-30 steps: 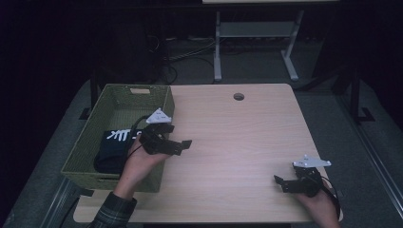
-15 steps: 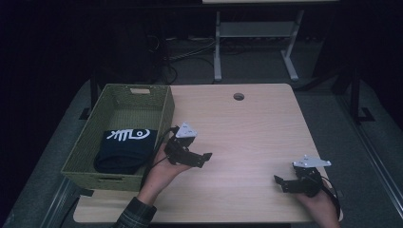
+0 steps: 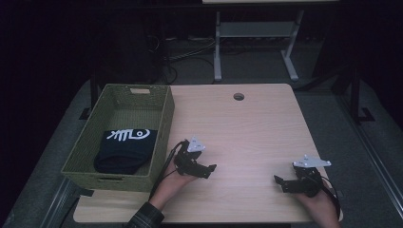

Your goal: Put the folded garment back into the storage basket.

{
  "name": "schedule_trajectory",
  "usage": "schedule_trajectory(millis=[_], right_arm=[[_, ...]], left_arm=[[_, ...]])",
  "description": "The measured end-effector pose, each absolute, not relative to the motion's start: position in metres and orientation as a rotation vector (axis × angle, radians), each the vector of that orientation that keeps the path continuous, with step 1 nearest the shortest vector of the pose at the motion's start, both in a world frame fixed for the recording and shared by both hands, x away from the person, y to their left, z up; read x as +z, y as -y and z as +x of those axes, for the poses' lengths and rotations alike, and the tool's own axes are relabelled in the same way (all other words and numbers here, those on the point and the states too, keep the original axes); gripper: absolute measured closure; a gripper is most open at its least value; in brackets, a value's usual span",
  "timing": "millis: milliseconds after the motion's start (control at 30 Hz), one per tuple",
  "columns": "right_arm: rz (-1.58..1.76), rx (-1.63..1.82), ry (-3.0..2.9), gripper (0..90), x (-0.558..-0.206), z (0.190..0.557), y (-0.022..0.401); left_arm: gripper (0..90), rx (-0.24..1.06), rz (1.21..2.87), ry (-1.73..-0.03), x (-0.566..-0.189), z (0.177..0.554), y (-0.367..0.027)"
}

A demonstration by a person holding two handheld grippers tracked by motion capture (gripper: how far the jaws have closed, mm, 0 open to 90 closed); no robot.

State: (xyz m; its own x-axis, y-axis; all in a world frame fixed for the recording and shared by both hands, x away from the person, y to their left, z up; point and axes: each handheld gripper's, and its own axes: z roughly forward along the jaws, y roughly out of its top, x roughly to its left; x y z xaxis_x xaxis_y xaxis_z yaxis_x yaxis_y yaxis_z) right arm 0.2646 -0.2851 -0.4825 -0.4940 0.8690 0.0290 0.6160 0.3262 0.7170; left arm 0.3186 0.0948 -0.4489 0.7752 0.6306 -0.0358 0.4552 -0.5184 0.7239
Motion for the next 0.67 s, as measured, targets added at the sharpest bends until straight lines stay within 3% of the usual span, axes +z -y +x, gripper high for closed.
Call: schedule_trajectory(millis=[267, 667], right_arm=[[1.32, 0.968, -2.236, 9.9, -0.482, 0.265, 0.285], [1.319, 0.967, -2.236, 9.9, -0.482, 0.265, 0.285]], left_arm=[[12.7, 0.32, 2.283, -0.813, -0.473, 0.318, -0.09], [12.9, 0.343, 2.233, -0.8, -0.478, 0.315, -0.091]])
